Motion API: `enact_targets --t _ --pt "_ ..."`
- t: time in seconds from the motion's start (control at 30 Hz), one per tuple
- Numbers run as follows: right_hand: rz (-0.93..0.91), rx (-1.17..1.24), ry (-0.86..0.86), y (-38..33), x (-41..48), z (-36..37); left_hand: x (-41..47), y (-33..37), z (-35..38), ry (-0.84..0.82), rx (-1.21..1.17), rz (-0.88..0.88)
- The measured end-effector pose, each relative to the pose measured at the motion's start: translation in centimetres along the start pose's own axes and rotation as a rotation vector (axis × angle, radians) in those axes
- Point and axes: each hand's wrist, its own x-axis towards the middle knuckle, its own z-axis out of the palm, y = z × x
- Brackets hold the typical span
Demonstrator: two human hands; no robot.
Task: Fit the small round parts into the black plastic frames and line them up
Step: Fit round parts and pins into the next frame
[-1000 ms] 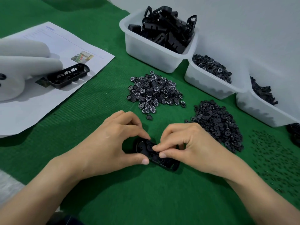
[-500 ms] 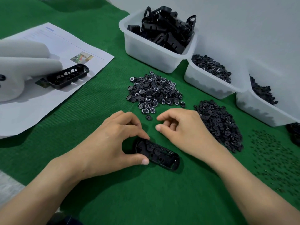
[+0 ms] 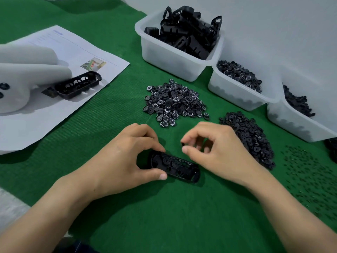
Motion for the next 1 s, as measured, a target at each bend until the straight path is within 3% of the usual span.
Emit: enact_targets --t 0.17,0.67,0.77,0.9,1.0 --pt "-0.059 -0.092 -0.094 -0.2 -2.0 0.1 0.1 0.1 0.1 0.010 0.005 0.011" --pt "-0.157 -0.231 -0.112 -0.4 -2.7 -0.1 0.1 0.3 0.0 0.003 0.020 0.011" --pt "-0.079 -0.138 -0.118 -0.2 -2.5 -0.6 0.1 0.3 0.0 -0.002 0.026 0.013" --pt "0.138 0.068 0.143 1.5 -3.1 -2.1 0.1 0.4 -0.1 -0.009 0.029 -0.001" --pt "0.280 0.125 0.244 3.2 -4.2 -3.4 0.3 0.6 -0.1 -0.032 0.064 0.002"
